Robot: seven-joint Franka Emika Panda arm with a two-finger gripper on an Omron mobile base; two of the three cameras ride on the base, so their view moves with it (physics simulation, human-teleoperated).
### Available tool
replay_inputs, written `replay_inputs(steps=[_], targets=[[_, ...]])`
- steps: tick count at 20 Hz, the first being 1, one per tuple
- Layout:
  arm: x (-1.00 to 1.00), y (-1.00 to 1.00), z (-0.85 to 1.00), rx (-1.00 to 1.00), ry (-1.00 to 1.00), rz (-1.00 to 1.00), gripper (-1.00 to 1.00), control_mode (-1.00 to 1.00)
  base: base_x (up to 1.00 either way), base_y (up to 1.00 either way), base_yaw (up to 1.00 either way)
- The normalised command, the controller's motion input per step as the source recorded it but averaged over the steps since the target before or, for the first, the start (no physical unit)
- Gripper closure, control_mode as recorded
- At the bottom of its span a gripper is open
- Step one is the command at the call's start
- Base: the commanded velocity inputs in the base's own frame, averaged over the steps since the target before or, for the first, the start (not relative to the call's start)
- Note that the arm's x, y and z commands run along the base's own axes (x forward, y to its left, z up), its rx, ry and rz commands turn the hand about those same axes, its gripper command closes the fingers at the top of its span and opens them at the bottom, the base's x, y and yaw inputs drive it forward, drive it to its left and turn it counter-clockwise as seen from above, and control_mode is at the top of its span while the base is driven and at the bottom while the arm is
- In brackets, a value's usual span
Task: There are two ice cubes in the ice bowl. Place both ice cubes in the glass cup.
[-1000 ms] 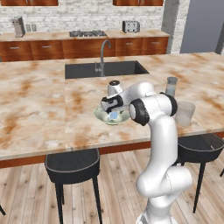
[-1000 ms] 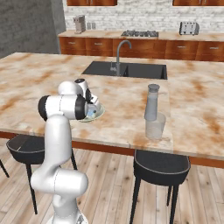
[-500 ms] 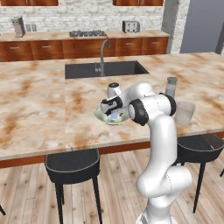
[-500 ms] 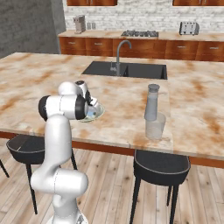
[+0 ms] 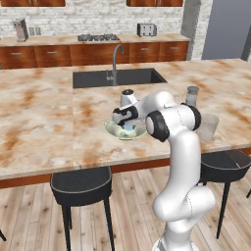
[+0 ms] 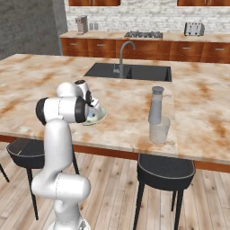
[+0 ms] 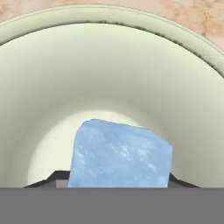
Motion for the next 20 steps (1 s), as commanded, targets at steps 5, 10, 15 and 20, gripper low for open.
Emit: replay_inputs(steps=[5, 10, 15, 20], targets=[[-0.95, -0.34, 1.00, 0.11, -0.01, -0.03, 1.00, -1.00, 0.00, 0.00, 0.00], [-1.00, -0.49, 0.99, 0.13, 0.02, -0.07, 1.00, -1.00, 0.00, 0.00, 0.00], [-0.72, -0.54, 0.93, 0.07, 0.12, -0.04, 1.00, -1.00, 0.00, 0.00, 0.00], [-0.65, -0.39, 0.41, -0.19, 0.15, -0.07, 1.00, -1.00, 0.00, 0.00, 0.00]])
